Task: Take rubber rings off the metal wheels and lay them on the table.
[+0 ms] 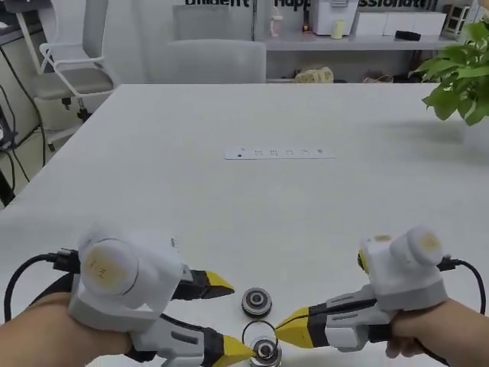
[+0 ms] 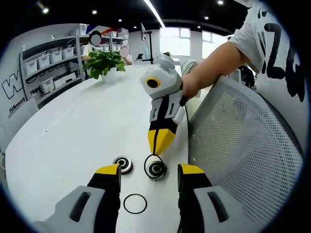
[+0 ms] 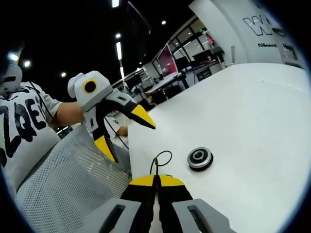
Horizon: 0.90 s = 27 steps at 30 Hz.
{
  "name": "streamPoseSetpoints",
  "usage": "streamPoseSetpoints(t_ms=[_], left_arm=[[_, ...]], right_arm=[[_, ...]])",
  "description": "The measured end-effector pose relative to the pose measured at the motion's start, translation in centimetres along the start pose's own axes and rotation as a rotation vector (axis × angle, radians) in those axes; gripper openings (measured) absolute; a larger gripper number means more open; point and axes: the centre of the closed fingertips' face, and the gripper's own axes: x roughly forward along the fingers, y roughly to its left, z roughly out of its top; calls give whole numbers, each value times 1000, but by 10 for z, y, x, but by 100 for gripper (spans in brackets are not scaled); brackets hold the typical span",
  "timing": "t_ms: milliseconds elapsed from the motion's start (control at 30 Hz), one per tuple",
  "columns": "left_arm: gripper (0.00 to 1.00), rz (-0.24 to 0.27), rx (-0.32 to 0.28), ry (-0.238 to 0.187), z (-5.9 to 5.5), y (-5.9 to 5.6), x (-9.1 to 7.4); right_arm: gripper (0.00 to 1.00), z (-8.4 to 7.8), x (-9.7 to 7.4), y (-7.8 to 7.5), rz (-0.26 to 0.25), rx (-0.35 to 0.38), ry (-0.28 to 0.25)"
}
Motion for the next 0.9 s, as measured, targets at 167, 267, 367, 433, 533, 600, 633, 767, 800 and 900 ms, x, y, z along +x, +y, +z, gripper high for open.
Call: streamPoseSetpoints(t_ms=[167,267,367,433,533,600,633,767,800,900], left_arm=[[47,20,-7,-12,1,4,-8],[49,33,-17,-29,2,5,-14],[52,42,-27,-37,0,5,-20],[53,54,-33,-37,-3,6,-24],[55,71,-46,-40,-7,8,-31],[55,84,-60,-43,-11,10,-35],[56,91,-65,-45,-13,11,-37],[57,110,-80,-46,-18,13,-44],[57,115,-83,-46,-20,13,-46],[58,128,-92,-44,-24,14,-50]], right_arm=[[0,4,-1,-1,-3,-2,-6],[0,10,0,-1,-2,-2,-14],[0,15,2,0,2,-8,-19],[0,18,4,1,4,-13,-21],[0,21,7,1,10,-17,-21],[0,23,10,3,14,-21,-18],[0,24,12,3,17,-21,-17],[0,26,18,5,25,-26,-9],[0,26,20,6,27,-27,-7],[0,26,25,5,30,-29,-1]])
